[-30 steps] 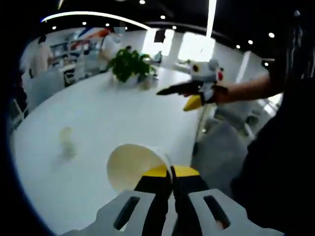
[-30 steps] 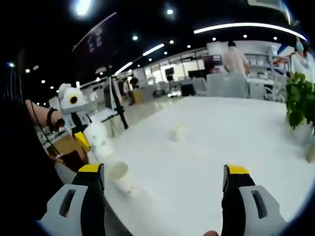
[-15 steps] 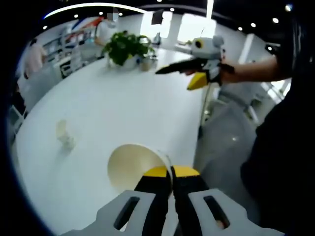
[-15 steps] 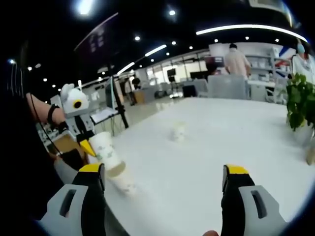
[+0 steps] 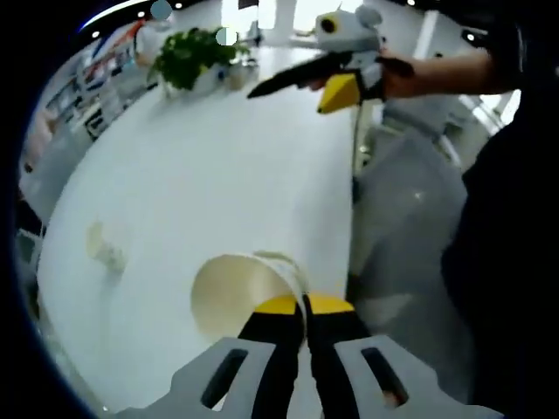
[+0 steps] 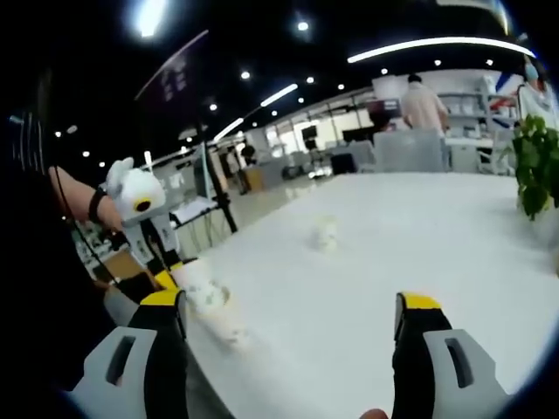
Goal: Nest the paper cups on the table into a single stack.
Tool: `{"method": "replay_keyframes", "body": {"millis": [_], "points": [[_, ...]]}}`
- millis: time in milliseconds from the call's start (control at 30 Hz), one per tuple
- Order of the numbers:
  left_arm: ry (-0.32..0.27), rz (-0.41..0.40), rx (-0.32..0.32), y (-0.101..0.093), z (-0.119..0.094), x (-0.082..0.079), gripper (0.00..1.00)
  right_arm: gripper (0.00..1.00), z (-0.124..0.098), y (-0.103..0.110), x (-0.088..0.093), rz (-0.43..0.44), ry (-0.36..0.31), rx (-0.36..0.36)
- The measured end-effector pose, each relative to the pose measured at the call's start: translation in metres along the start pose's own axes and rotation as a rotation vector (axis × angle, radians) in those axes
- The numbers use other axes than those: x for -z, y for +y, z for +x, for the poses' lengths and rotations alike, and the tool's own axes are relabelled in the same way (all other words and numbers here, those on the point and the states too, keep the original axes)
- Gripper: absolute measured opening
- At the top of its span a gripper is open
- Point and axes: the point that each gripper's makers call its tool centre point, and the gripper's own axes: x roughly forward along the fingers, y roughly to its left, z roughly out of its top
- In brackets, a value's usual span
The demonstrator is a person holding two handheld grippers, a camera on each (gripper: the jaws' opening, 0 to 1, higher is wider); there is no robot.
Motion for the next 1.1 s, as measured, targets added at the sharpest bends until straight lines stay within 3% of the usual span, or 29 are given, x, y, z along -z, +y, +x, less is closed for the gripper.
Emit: {"method": "replay_keyframes", "body": {"millis": [133, 267, 367, 567, 933, 1100], "points": [[0.037, 0.078, -0.009, 0.0, 0.004, 0.005, 0.0, 0.97, -0.002, -0.001, 0.005, 0.006, 0.003, 0.0], [0.022, 0.14, -0.017, 0.0, 0.005, 0.003, 0.0, 0.97, -0.005, -0.005, 0.007, 0.029, -0.011, 0.006], [0.025, 0.106, -0.007, -0.001, 0.006, 0.004, 0.0, 0.97, -0.007, -0.007, 0.008, 0.045, -0.013, 0.012], [0.042, 0.156, 0.015, -0.005, 0.009, 0.009, 0.02, 0.96, -0.008, -0.007, 0.008, 0.054, -0.018, 0.014], [-0.053, 0.046, 0.025, 0.001, 0.005, 0.002, 0.11, 0.95, -0.008, -0.005, 0.01, 0.064, -0.016, 0.012], [-0.145, -0.058, 0.051, 0.0, 0.002, -0.007, 0.12, 0.94, -0.006, -0.005, 0.012, 0.079, -0.015, 0.014]]}}
